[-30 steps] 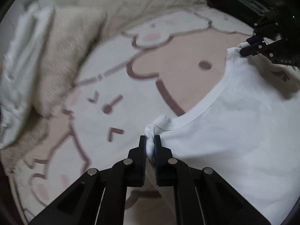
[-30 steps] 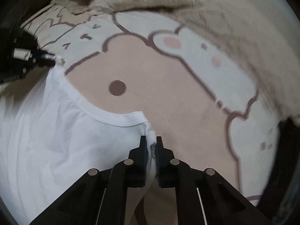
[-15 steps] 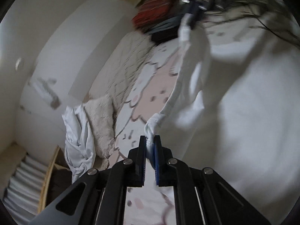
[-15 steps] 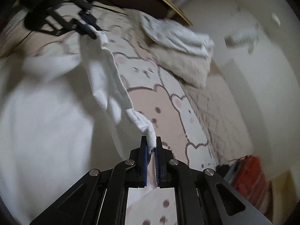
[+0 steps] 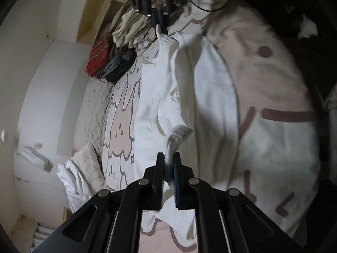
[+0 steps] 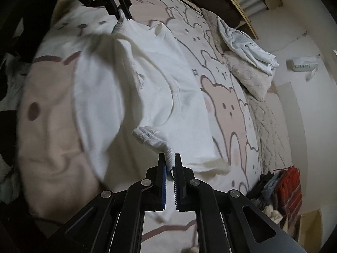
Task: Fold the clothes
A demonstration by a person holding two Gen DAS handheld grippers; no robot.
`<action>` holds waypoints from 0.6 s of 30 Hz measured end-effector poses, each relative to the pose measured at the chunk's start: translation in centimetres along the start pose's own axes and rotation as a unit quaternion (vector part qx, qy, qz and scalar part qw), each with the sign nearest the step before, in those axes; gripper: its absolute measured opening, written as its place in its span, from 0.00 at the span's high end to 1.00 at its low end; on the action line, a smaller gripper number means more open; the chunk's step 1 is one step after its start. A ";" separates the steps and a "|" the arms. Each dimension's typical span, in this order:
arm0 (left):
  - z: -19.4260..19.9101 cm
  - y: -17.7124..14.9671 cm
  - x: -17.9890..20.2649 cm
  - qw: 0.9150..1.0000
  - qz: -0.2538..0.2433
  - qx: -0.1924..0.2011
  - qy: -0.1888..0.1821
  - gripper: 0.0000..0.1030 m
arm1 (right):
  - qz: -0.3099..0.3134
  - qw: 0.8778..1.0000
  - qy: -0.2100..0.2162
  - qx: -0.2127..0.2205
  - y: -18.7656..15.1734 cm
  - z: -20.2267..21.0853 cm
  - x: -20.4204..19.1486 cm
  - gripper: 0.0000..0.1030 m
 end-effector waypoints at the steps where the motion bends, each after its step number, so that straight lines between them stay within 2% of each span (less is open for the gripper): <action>1: 0.2 -0.1 0.3 1.000 -0.005 0.000 -0.003 0.92 | -0.002 1.000 0.003 -0.001 -0.2 0.2 -0.4 0.94; 12: -0.8 -0.8 5.0 0.996 -0.055 -0.023 -0.073 0.92 | 0.015 0.996 0.079 -0.029 -2.4 -0.9 -6.5 0.94; 14: -0.8 -0.9 5.0 0.994 -0.045 -0.034 -0.090 0.88 | 0.007 0.995 0.087 -0.043 -2.6 -1.5 -6.7 0.94; 15: -0.7 -1.0 4.8 0.994 -0.035 -0.042 -0.099 0.84 | -0.001 0.995 0.089 -0.052 -2.7 -1.6 -6.7 0.94; 17: -0.6 -1.1 4.3 0.991 -0.014 -0.058 -0.117 0.61 | -0.021 0.992 0.098 -0.076 -2.9 -1.8 -6.6 0.94; 18: -0.5 -1.1 4.0 0.990 -0.003 -0.066 -0.126 0.54 | -0.027 0.991 0.105 -0.082 -2.9 -1.6 -6.5 0.94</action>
Point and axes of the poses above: each gripper's, at about its wrist camera, not at the fingertips, and z roughly against the way its jaws point, x to its right, y to its top, the point moved 6 cm from there along -z, roughly the way its jaws point, and after that the axes turned 4 degrees about z, right-handed, at the moved point
